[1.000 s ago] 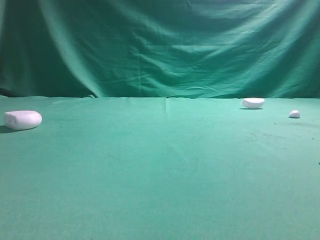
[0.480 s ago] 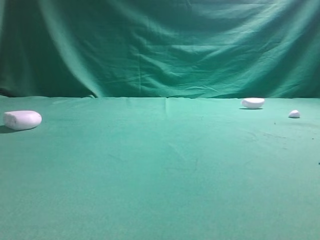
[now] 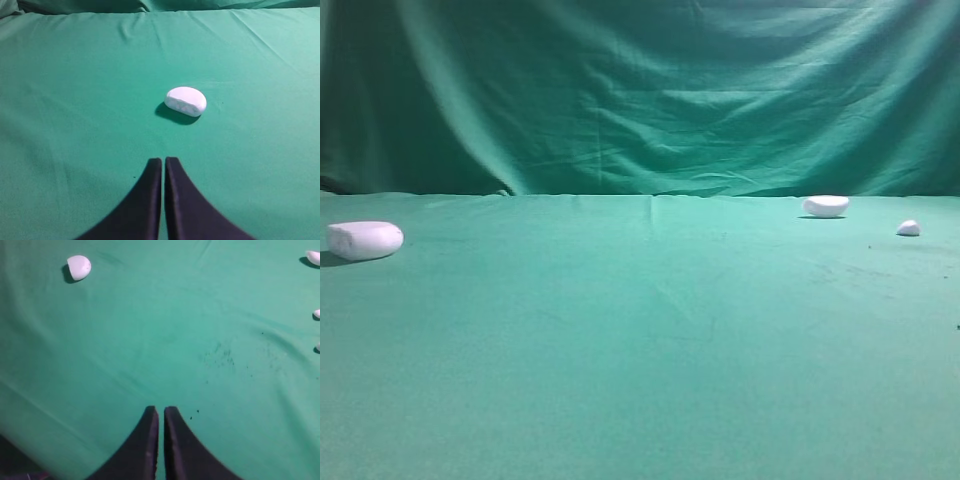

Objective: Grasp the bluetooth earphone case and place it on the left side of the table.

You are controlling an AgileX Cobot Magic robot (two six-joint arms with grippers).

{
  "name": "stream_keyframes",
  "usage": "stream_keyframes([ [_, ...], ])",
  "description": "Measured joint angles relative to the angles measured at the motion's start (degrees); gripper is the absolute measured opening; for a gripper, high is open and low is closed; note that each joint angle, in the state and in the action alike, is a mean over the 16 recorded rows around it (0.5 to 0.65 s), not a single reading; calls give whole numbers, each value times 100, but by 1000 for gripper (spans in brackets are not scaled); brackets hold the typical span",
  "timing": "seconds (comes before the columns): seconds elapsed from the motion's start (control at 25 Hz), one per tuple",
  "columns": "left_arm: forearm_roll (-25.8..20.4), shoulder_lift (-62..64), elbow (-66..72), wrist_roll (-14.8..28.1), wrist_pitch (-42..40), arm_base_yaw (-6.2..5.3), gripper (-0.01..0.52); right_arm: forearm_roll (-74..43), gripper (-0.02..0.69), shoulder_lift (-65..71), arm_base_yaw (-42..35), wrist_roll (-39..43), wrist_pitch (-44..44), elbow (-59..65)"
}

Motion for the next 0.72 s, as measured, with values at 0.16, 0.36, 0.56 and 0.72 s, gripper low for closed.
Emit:
stream_keyframes([
  [0.16, 0, 0, 0, 0, 0, 0, 0, -38, 0, -515, -458, -128, -487, 419],
  [0.36, 0, 0, 0, 0, 0, 0, 0, -77, 0, -1377, -1323, -253, -1544, 1371],
  [0.56, 0, 0, 0, 0, 0, 0, 0, -59, 0, -2405, -2247, -272, -2599, 2633],
  [0.72, 0, 0, 0, 0, 0, 0, 0, -31, 0, -3073, -2738, -269, -3146, 3587],
])
